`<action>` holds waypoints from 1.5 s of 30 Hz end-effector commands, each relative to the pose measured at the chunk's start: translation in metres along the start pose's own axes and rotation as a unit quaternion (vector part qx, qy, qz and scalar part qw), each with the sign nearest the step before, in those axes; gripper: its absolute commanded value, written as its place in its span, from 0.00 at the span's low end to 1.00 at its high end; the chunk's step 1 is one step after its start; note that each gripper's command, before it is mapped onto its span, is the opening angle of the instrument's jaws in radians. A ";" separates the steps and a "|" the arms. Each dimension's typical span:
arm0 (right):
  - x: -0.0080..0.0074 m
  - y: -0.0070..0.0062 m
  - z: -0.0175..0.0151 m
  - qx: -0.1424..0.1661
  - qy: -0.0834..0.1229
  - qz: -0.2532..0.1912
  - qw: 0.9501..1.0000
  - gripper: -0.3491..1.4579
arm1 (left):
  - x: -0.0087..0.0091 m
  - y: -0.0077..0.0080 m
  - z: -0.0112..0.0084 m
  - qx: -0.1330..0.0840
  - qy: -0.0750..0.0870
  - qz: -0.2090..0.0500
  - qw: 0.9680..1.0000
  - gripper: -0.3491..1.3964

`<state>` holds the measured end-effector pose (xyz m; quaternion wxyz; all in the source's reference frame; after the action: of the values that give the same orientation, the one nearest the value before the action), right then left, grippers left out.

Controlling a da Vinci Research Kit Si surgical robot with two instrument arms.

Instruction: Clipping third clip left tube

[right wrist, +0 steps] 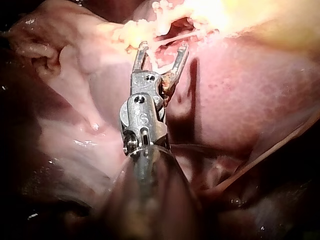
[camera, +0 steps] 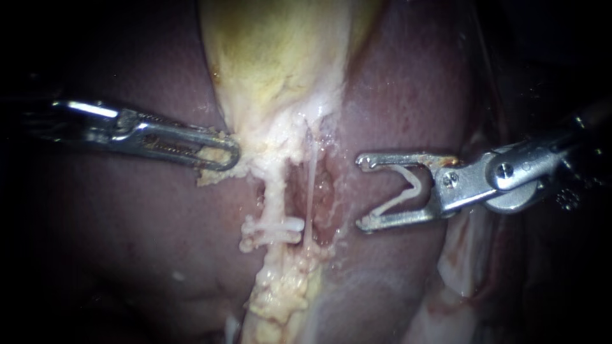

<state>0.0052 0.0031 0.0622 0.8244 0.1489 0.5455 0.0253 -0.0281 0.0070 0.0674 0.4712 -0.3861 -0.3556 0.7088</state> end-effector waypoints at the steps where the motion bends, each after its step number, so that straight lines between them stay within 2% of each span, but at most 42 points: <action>1: 0.0000 0.0000 0.0000 0.000 0.000 0.000 1.000 0.47 | 0.0000 0.0000 -0.0001 0.000 0.000 0.000 1.000 0.00; 3: 0.0000 0.0000 0.0000 0.000 0.000 0.000 1.000 0.47 | 0.0000 0.0002 -0.0005 -0.001 -0.001 0.000 1.000 0.00; 5: 0.0000 0.0000 0.0000 0.000 0.000 0.000 1.000 0.47 | 0.0003 0.0004 -0.0011 -0.003 -0.003 -0.022 1.000 0.00; 7: 0.0000 0.0000 0.0000 0.000 0.000 0.000 1.000 0.47 | 0.0009 0.0009 -0.0023 -0.006 -0.006 -0.047 0.999 0.00; 10: 0.0000 0.0000 0.0000 0.000 0.000 0.000 1.000 0.47 | 0.0026 0.0017 -0.0047 -0.008 -0.004 -0.054 0.998 0.00; 16: 0.0000 0.0001 0.0000 0.000 0.000 0.000 1.000 0.47 | 0.0057 0.0033 -0.0099 -0.016 0.020 -0.070 0.997 0.00; 19: 0.0000 0.0001 0.0001 -0.001 0.000 0.000 1.000 0.47 | 0.0061 0.0039 -0.0109 -0.016 0.025 -0.073 0.997 0.00; 27: 0.0002 0.0000 0.0005 0.004 0.004 0.000 1.000 0.47 | 0.0060 0.0048 -0.0111 -0.015 0.026 -0.075 0.997 0.00; 31: 0.0005 -0.0004 0.0017 0.012 0.024 0.021 0.999 0.47 | 0.0060 0.0049 -0.0111 -0.015 0.026 -0.075 0.997 0.00; 38: 0.0005 -0.0016 0.0062 0.034 0.051 0.070 0.996 0.47 | 0.0058 0.0052 -0.0108 -0.014 0.027 -0.075 0.997 0.00; 45: 0.0000 -0.0018 0.0106 0.041 0.070 0.107 0.991 0.47 | 0.0057 0.0055 -0.0107 -0.011 0.029 -0.075 0.997 0.00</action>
<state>0.0152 -0.0010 0.0661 0.7692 0.2391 0.5835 0.1034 -0.0224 0.0121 0.0566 0.5291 -0.3845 -0.3779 0.6553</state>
